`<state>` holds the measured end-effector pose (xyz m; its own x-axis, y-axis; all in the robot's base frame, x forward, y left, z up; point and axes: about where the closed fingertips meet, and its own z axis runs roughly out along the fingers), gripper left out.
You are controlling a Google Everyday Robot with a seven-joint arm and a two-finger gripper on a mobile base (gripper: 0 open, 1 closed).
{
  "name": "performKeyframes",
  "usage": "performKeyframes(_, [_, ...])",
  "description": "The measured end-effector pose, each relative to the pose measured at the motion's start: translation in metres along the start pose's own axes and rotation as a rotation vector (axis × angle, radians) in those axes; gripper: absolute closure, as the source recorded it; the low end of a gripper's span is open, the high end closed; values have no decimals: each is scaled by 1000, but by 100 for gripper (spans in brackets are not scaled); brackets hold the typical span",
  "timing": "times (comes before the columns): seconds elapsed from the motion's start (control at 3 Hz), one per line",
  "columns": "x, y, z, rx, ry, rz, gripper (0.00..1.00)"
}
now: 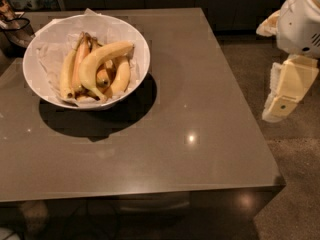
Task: Pick banana from white bowl
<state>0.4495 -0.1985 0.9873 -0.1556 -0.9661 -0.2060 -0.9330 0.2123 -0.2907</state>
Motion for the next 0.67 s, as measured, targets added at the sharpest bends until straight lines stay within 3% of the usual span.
performKeyframes(0.33, [-22, -10, 4, -4, -14, -75, 0])
performKeyframes(0.67, [-40, -18, -1, -2, -95, -128, 0])
